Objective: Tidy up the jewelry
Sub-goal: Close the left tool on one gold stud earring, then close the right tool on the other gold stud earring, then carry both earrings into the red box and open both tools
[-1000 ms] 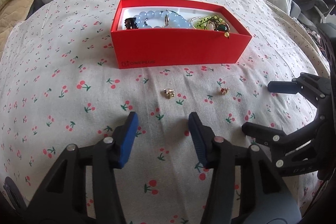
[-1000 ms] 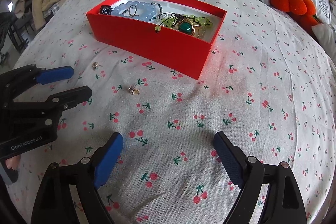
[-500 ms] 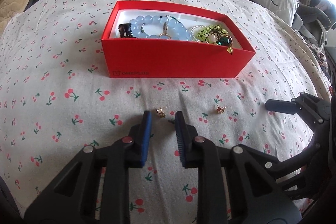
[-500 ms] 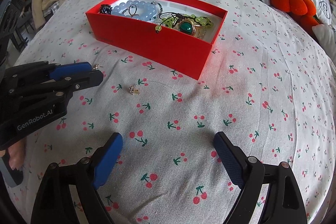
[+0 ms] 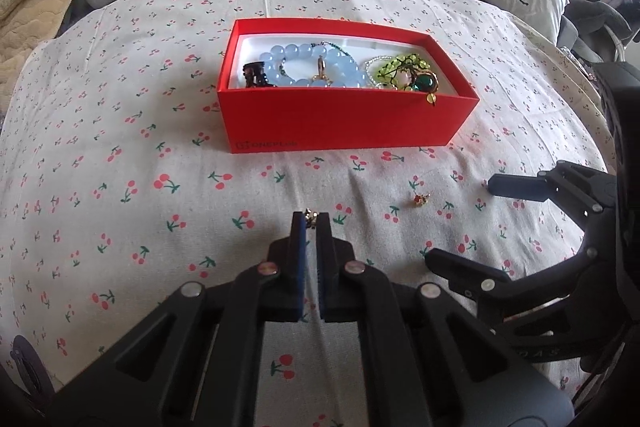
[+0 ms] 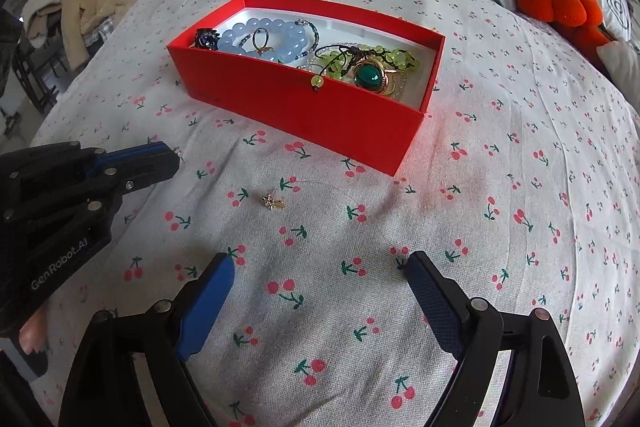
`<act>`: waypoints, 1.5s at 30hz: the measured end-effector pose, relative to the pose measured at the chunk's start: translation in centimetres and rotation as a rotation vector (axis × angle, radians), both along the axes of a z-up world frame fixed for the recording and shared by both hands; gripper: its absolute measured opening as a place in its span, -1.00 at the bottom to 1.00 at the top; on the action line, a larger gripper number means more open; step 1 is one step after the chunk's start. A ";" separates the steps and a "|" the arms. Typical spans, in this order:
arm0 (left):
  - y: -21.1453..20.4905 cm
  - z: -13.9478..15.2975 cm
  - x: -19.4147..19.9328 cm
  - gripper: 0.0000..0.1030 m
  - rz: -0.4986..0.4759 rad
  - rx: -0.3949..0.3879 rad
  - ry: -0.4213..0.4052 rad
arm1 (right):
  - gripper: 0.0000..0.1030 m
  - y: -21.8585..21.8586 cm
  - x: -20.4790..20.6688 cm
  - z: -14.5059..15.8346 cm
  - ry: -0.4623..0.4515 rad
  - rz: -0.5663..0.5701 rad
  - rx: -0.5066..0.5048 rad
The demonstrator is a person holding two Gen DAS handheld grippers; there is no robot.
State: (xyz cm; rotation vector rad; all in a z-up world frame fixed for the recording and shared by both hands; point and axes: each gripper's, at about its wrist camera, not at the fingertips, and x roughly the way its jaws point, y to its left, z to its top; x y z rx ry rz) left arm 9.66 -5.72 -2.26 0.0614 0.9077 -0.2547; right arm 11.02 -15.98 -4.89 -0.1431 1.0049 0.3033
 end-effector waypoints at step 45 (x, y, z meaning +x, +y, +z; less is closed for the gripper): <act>2.5 5.0 0.8 -0.89 0.039 -0.115 0.019 | -0.80 -1.1 2.8 7.5 -0.037 -0.077 0.221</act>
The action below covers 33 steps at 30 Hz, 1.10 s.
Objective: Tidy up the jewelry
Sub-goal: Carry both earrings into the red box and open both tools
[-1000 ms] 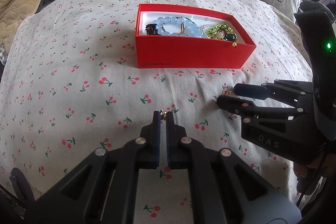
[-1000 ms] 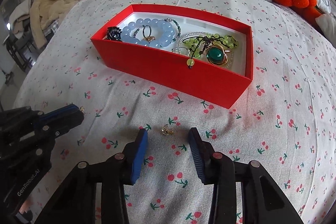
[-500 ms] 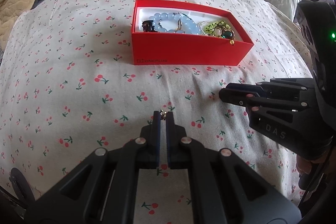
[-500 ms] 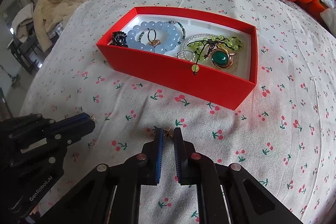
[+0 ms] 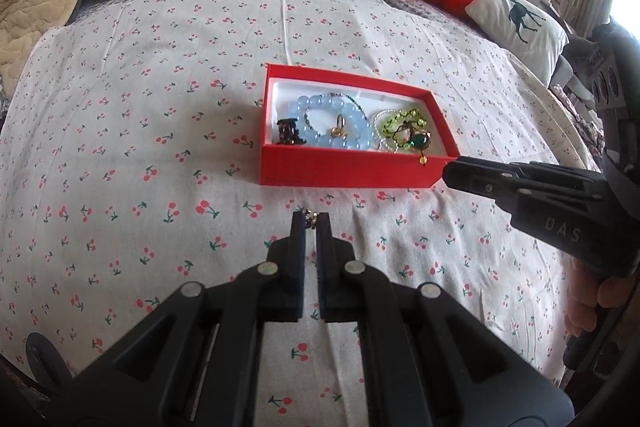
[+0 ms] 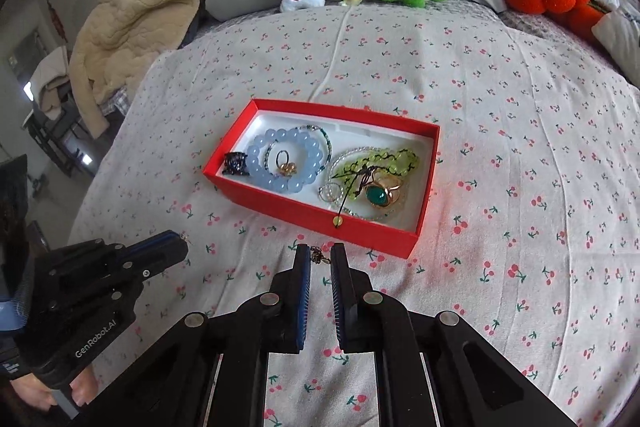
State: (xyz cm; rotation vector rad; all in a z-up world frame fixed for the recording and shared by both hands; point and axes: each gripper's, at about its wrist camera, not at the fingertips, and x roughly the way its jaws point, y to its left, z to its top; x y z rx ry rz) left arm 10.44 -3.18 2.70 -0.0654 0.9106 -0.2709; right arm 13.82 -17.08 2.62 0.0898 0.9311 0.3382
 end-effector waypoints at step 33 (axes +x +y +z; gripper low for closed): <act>-1.6 -0.2 8.4 -0.41 0.089 -0.091 -0.023 | -0.80 -1.2 7.3 -0.5 0.002 -0.057 0.042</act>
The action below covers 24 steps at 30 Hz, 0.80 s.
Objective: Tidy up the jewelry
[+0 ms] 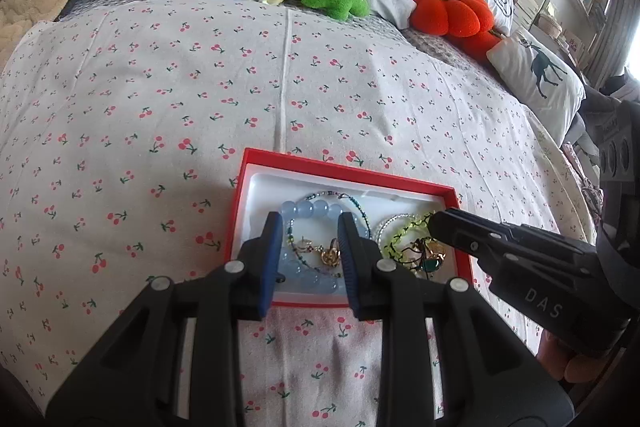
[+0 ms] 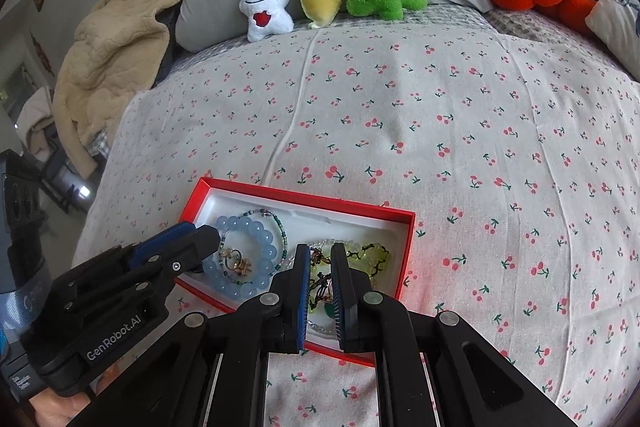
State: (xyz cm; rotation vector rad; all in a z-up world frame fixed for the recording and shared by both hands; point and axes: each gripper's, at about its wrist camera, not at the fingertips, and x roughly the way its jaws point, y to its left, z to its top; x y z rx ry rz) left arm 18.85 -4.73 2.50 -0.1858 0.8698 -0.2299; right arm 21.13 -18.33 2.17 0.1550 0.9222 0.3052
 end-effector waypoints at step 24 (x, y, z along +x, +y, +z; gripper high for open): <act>3.5 0.0 -8.1 0.97 0.063 0.157 0.086 | 0.24 -1.4 -6.3 0.9 0.007 0.012 -0.086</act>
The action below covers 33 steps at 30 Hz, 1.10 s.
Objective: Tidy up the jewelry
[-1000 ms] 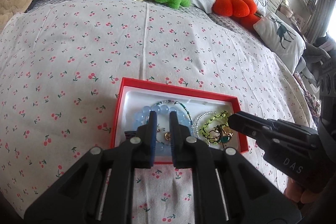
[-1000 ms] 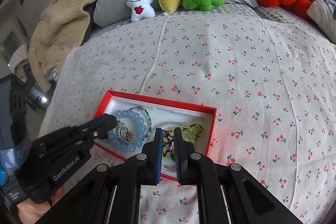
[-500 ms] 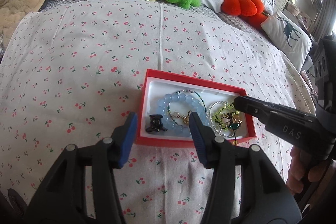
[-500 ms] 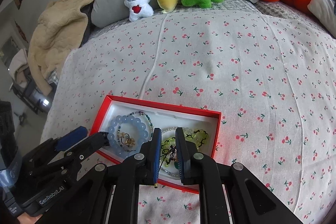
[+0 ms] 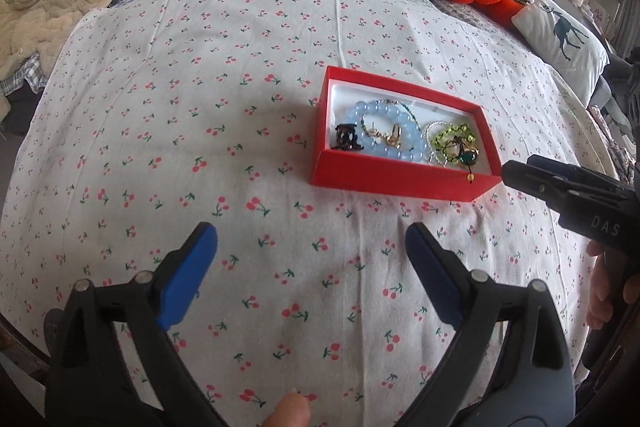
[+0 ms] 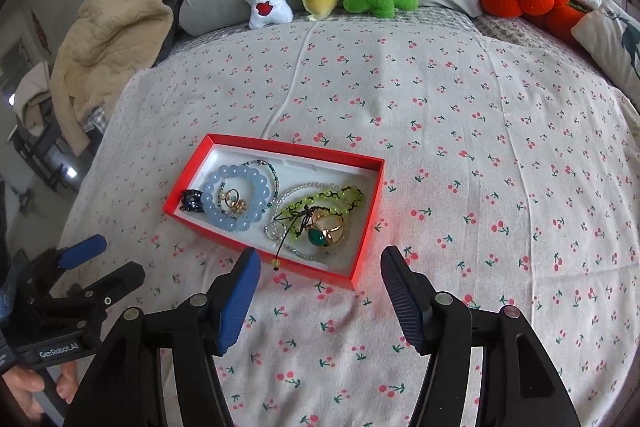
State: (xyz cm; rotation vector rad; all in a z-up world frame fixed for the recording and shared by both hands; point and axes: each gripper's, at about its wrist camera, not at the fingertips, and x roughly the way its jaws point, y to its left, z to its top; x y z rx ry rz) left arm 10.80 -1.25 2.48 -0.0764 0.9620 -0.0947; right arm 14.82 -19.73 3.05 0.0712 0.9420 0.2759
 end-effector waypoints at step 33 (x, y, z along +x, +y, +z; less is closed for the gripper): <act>-1.3 -3.2 -5.8 0.98 0.054 0.125 0.107 | 1.00 3.0 -7.6 -4.5 0.076 -0.106 -0.190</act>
